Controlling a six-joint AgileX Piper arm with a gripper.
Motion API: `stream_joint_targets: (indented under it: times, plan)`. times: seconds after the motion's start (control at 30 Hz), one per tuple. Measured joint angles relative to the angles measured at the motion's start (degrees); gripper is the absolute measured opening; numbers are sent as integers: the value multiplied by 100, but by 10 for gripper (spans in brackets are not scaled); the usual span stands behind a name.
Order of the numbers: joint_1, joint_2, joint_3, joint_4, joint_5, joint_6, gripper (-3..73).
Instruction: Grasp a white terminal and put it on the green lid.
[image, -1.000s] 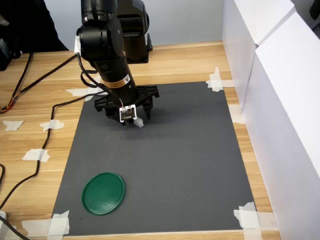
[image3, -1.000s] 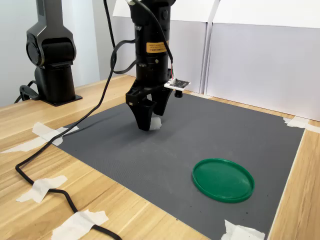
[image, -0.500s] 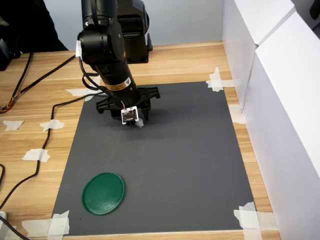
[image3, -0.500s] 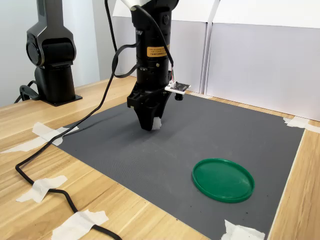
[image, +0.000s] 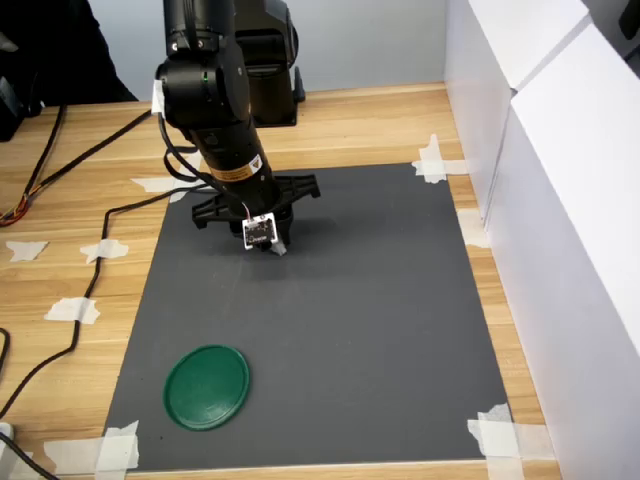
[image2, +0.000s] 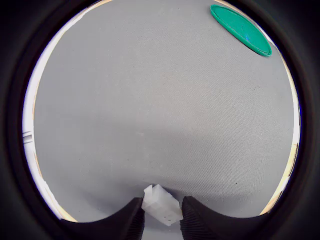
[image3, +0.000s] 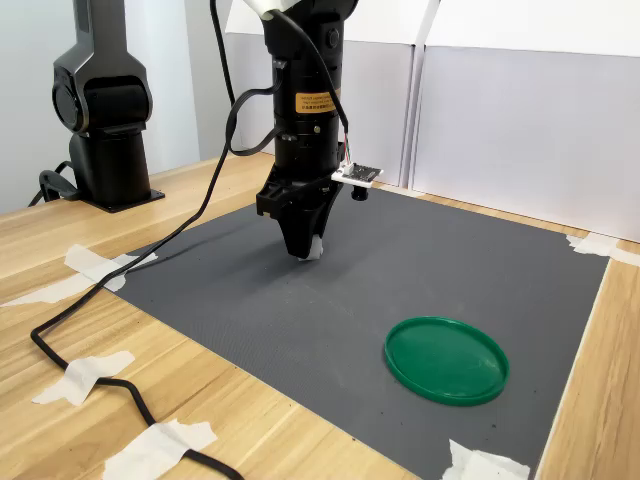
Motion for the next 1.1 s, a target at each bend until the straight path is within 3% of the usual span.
stream_joint_targets:
  times: [0.23,0.53,0.8,1.1]
  plan:
    - [-5,-48,-212,-136,174,-113,280]
    - [-330,11,-1374,-148,592,-217,280]
    - [-646,862,-2682,-360,972,-277,280]
    - [-672,2059,-4070,-381,1134,-299,280]
